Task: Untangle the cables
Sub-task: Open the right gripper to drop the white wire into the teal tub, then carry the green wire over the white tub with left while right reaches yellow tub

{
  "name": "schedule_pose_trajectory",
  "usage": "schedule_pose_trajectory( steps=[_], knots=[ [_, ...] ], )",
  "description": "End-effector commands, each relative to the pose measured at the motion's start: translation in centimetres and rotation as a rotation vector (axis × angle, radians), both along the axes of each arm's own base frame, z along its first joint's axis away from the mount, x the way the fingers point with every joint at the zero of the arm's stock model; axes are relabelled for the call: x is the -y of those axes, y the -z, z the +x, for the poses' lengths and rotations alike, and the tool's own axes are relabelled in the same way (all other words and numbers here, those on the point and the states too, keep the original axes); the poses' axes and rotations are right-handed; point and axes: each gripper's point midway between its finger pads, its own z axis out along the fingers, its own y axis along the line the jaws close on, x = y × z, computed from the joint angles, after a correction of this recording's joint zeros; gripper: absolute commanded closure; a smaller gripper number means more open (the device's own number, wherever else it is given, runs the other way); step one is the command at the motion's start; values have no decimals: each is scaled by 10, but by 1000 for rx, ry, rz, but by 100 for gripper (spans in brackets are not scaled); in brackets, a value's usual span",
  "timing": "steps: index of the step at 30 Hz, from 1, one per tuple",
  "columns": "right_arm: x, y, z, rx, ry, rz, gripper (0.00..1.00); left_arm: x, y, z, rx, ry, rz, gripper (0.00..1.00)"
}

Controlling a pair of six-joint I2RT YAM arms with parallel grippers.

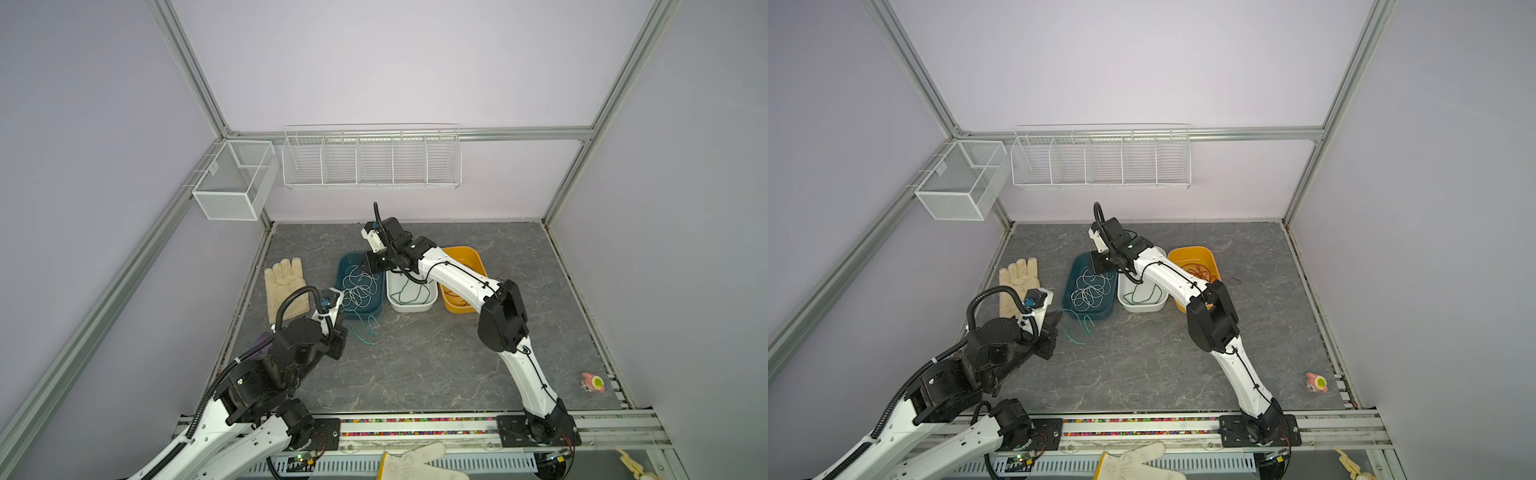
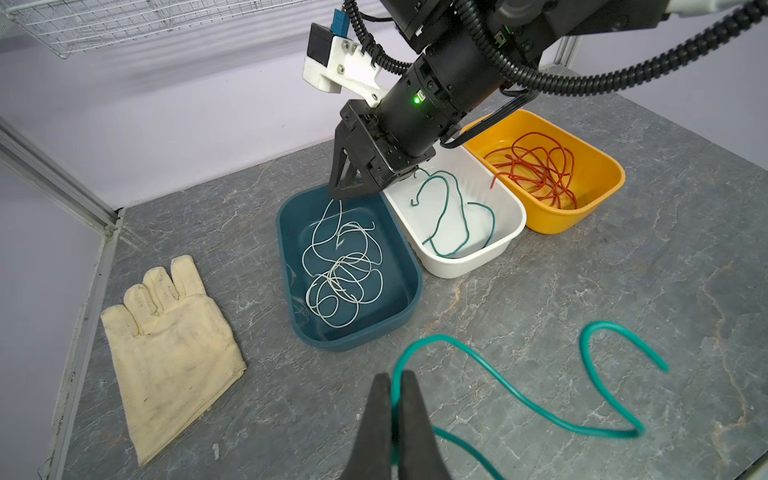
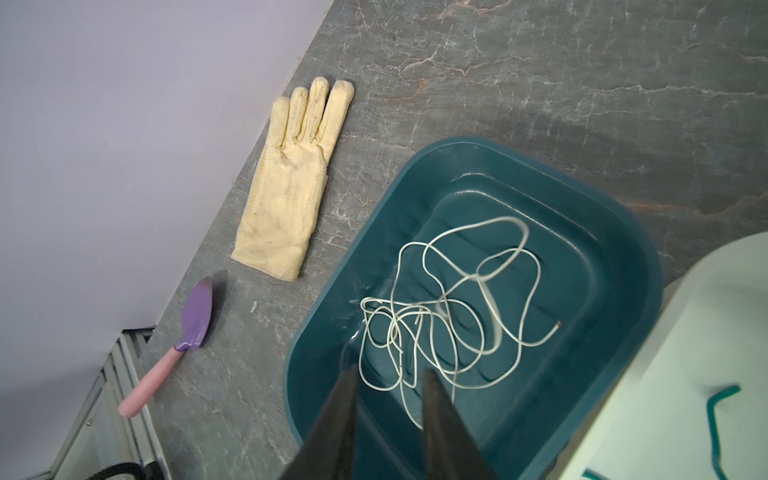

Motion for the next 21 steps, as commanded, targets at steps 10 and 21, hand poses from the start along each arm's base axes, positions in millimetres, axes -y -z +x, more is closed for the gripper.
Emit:
schedule_pose_trajectory(
  steps=[10, 21],
  knots=[
    [129, -81, -21, 134, 242, -39, 28, 30, 22, 27, -103, 23, 188, 100],
    [233, -35, -41, -112, 524, 26, 19, 104, 14, 84, -137, 91, 287, 100]
  ],
)
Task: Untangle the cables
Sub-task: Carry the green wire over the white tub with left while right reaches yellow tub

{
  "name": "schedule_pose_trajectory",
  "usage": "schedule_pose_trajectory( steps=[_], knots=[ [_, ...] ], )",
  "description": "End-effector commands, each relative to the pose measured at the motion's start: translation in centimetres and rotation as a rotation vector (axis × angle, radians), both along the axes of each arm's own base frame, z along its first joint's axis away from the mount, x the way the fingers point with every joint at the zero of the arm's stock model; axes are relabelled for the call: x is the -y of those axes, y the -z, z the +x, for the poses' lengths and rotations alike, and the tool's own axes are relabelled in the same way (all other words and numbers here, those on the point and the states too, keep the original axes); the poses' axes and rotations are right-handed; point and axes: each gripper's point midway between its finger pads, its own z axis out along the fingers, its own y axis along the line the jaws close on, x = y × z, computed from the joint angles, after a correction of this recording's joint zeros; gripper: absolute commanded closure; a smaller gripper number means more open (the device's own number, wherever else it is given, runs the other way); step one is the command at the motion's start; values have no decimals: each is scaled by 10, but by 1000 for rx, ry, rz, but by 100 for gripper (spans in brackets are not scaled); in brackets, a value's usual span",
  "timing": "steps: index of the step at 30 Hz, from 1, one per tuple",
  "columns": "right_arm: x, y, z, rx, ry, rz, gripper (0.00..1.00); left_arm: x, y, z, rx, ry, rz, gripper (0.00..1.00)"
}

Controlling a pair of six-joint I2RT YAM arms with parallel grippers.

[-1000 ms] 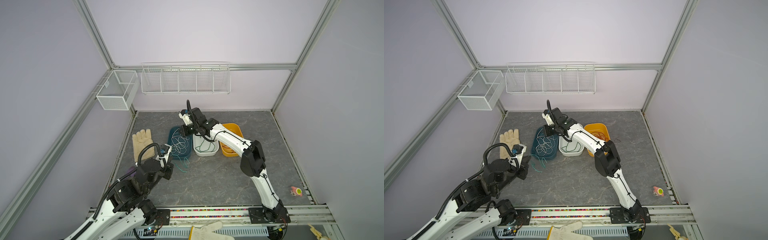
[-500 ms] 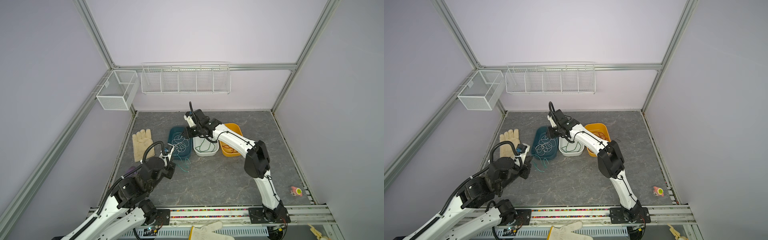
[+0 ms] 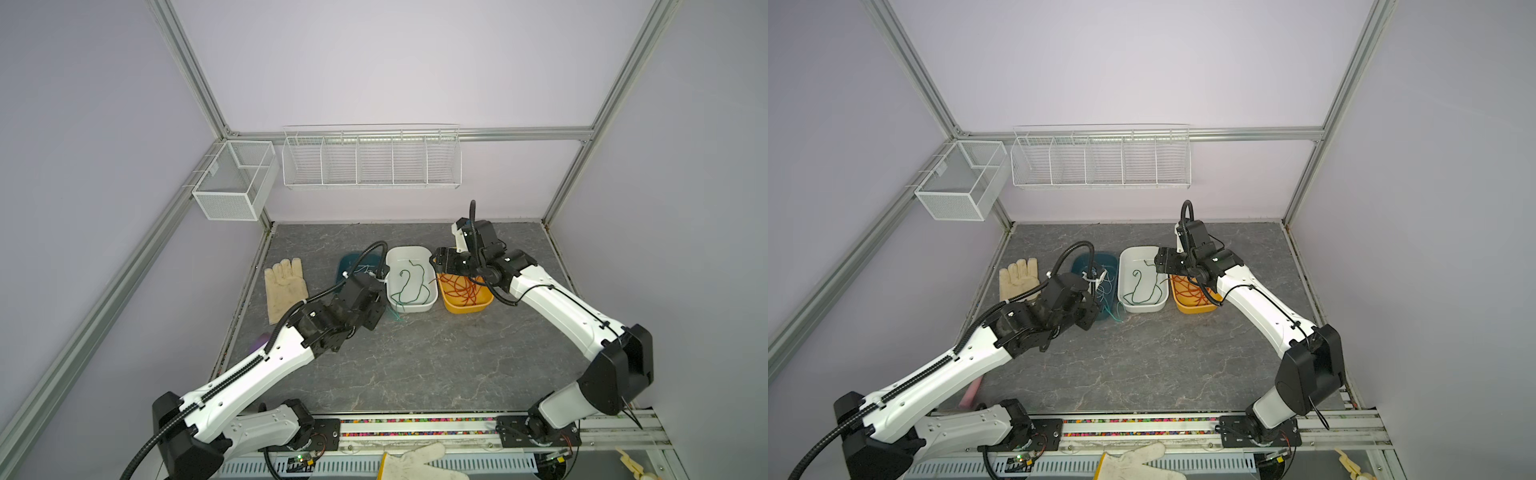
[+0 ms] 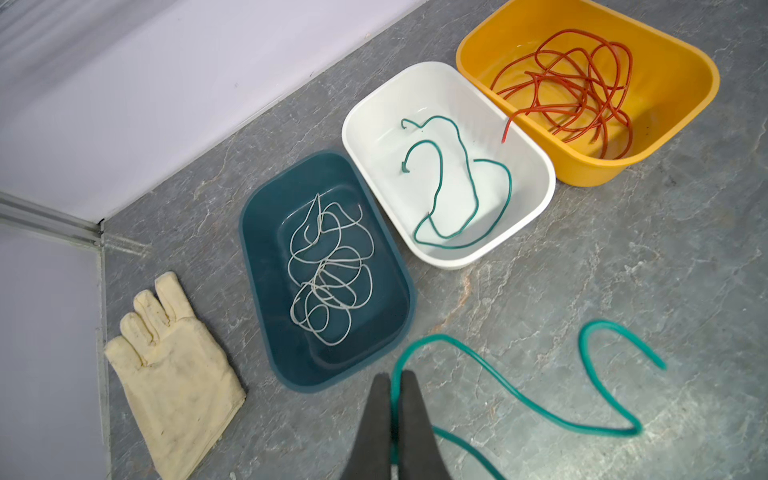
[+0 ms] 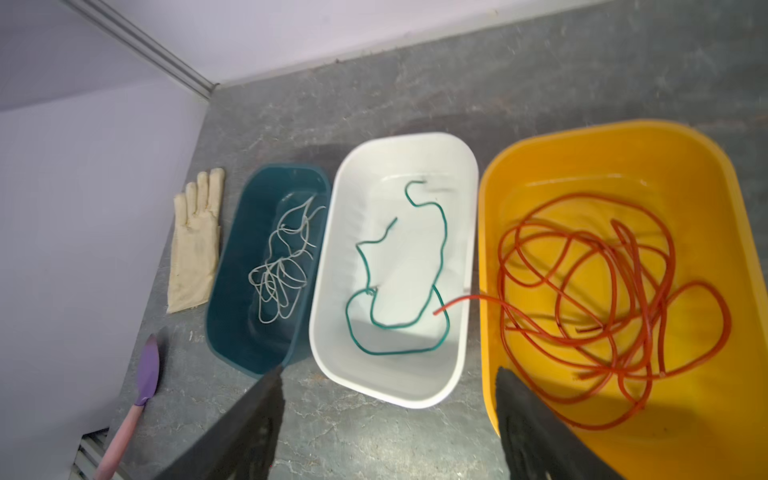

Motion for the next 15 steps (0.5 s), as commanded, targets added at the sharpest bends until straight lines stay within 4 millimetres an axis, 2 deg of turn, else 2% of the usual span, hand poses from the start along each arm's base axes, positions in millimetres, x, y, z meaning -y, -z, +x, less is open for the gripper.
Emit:
schedule_pose_trajectory(
  steps=[1, 5, 10, 15],
  knots=[
    [3, 15, -6, -92, 66, 74, 20, 26, -9, 18, 8, 42, 1, 100],
    [8, 31, -3, -187, 148, 126, 21, 43, 0, 47, 27, -2, 58, 100],
    [13, 54, 2, -292, 255, 196, 21, 64, 18, 70, 11, -1, 119, 100],
    [9, 81, 4, -390, 323, 235, 19, 72, 38, 92, -6, -7, 157, 100]
  ],
)
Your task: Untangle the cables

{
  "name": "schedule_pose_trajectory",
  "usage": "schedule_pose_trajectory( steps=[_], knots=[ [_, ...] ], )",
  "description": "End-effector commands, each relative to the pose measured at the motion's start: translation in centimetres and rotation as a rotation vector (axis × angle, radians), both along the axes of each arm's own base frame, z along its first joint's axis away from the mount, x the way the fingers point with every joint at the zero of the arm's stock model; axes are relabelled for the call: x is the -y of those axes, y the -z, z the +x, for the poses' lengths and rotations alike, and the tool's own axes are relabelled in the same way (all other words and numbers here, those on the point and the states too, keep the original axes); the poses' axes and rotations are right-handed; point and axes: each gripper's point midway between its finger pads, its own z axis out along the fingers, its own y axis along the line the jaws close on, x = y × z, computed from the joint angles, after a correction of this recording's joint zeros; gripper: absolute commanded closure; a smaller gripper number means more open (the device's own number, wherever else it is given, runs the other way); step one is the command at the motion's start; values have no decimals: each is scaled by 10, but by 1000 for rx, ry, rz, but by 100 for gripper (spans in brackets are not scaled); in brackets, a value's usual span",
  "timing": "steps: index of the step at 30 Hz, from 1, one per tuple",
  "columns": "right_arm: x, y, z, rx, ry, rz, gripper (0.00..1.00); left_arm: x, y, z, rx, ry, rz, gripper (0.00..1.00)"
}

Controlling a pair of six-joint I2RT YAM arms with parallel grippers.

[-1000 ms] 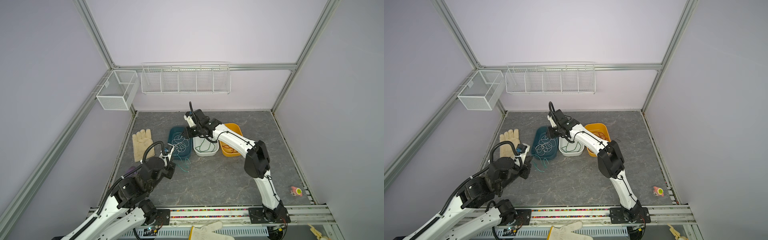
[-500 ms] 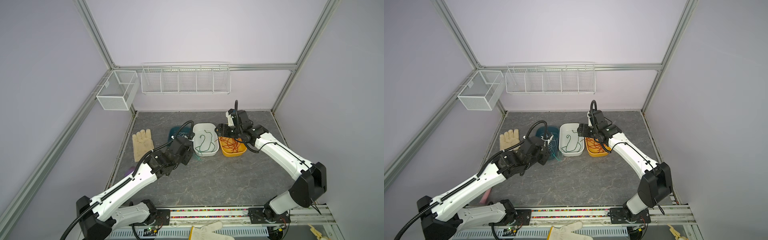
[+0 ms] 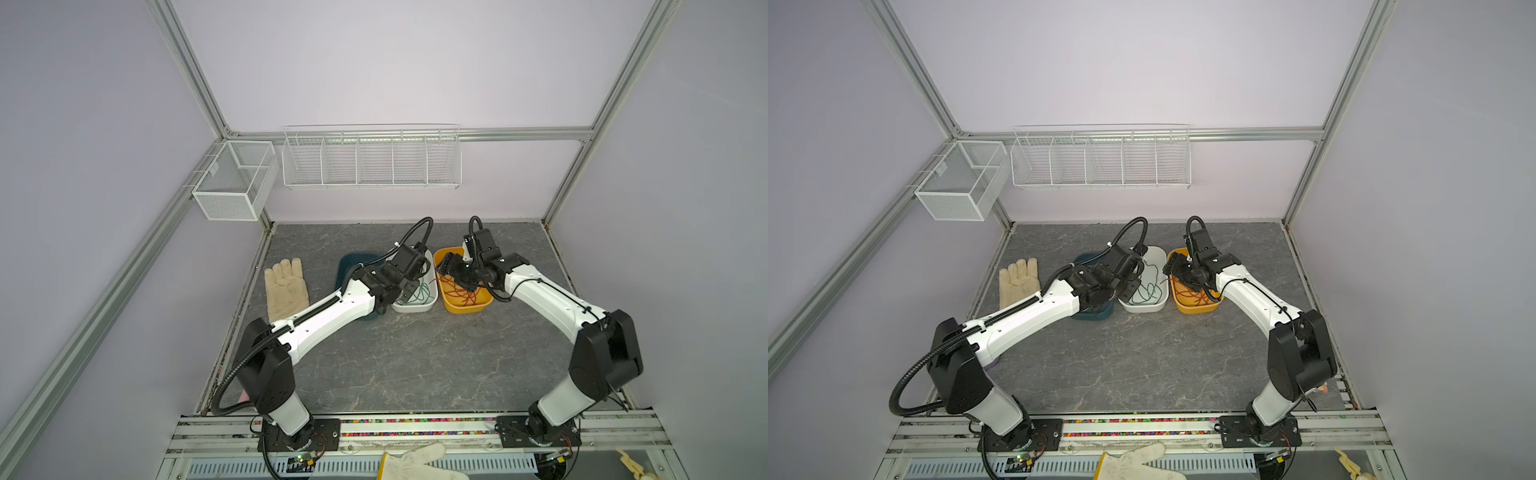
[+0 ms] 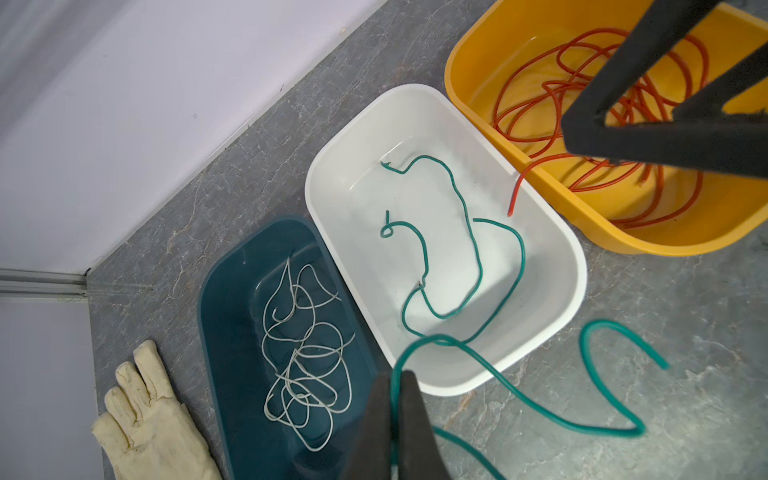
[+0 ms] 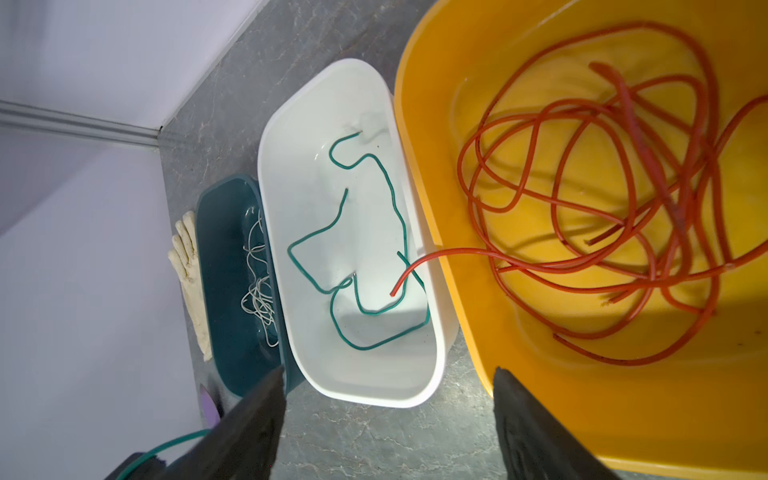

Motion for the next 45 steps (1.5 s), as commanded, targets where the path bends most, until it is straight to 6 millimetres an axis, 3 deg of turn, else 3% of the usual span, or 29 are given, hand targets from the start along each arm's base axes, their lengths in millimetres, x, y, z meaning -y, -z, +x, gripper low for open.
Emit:
schedule_pose_trajectory(
  steps=[1, 13, 23, 41, 45],
  knots=[
    [-3, 26, -3, -110, 80, 66, 19, 1, -4, 21, 29, -11, 8, 100],
    [8, 54, 12, -116, 178, 36, 19, 7, 49, 56, -18, -43, 100, 100],
    [14, 81, 30, -135, 228, 85, 22, 7, 70, 68, -34, -63, 114, 100],
    [31, 106, 53, -142, 245, 63, 77, 10, 91, 75, -86, -87, 169, 100],
    [34, 106, 58, -141, 247, 74, 81, 10, 87, 75, -80, -89, 166, 82]
  ],
)
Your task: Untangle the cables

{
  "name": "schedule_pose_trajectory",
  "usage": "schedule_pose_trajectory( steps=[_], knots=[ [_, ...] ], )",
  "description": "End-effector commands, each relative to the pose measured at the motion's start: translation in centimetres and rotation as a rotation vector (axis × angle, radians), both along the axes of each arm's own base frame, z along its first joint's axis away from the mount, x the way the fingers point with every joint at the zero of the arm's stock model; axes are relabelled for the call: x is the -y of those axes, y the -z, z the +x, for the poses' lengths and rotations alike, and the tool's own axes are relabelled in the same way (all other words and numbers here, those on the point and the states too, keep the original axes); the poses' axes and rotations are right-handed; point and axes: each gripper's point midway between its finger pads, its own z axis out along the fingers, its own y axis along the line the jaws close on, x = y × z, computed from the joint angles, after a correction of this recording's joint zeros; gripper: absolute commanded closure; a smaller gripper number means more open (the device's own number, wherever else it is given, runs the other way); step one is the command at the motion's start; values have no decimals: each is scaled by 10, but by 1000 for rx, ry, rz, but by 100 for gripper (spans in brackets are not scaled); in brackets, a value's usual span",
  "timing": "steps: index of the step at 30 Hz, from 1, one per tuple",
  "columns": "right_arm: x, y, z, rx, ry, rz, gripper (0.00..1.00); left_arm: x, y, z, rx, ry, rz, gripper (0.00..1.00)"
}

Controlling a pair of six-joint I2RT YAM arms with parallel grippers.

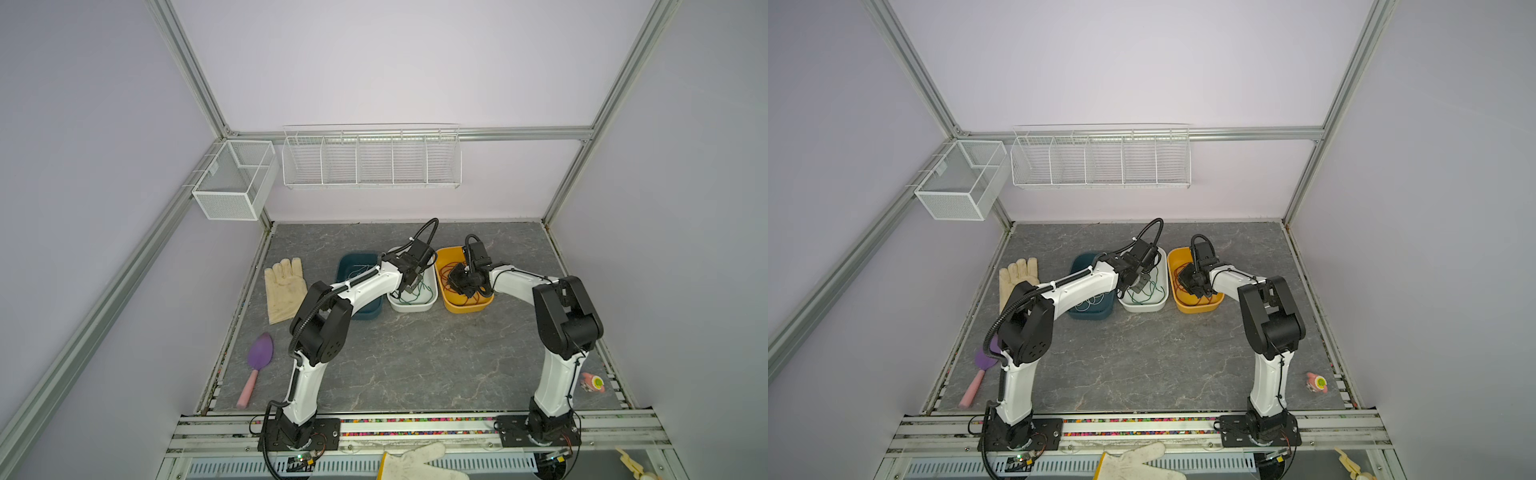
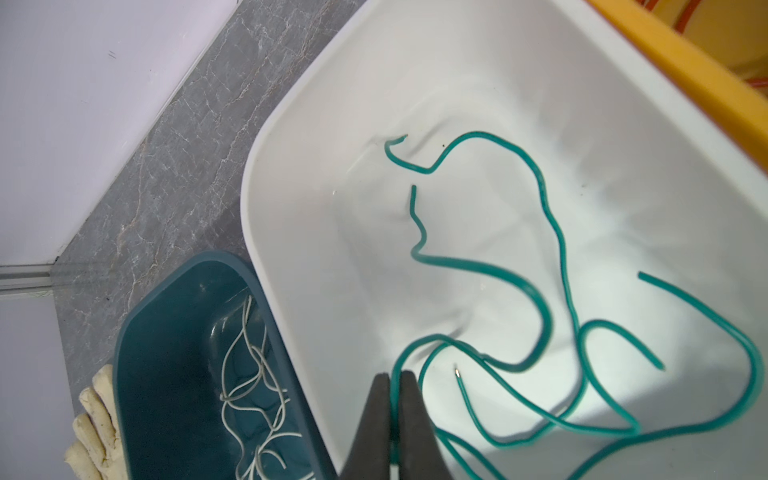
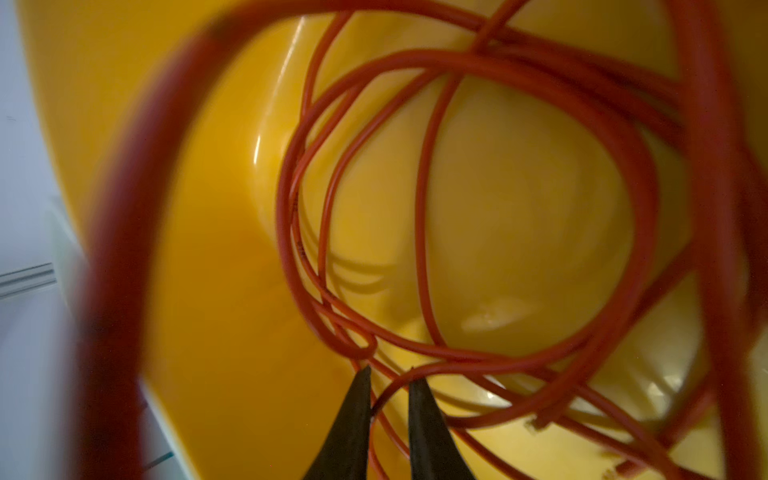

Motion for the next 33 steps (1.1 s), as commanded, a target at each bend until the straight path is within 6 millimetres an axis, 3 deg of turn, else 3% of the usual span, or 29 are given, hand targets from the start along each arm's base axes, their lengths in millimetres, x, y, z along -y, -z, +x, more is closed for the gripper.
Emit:
schedule_pose_trajectory(
  steps=[1, 5, 9, 14, 18, 26, 33],
  knots=[
    [0, -8, 10, 20, 8, 23, 82, -1, -13, 5, 21, -7, 2, 76],
    [6, -11, 16, 27, 9, 0, 82, -2, -28, 6, 48, -13, -8, 54],
    [6, -18, 19, 40, -12, -12, 80, -3, -46, 6, 76, -16, -30, 42],
    [6, -37, 20, 71, -44, -34, 66, -1, -77, 5, 119, -21, -81, 26],
    [7, -59, 19, 110, -62, -49, 55, -1, -104, 0, 153, -23, -122, 0],
    [17, -112, 10, 201, -97, -107, 36, -15, -151, -21, 212, -41, -211, 1],
    [24, -173, -11, 363, -226, -190, 19, -43, -187, -55, 253, -72, -354, 1]
  ],
)
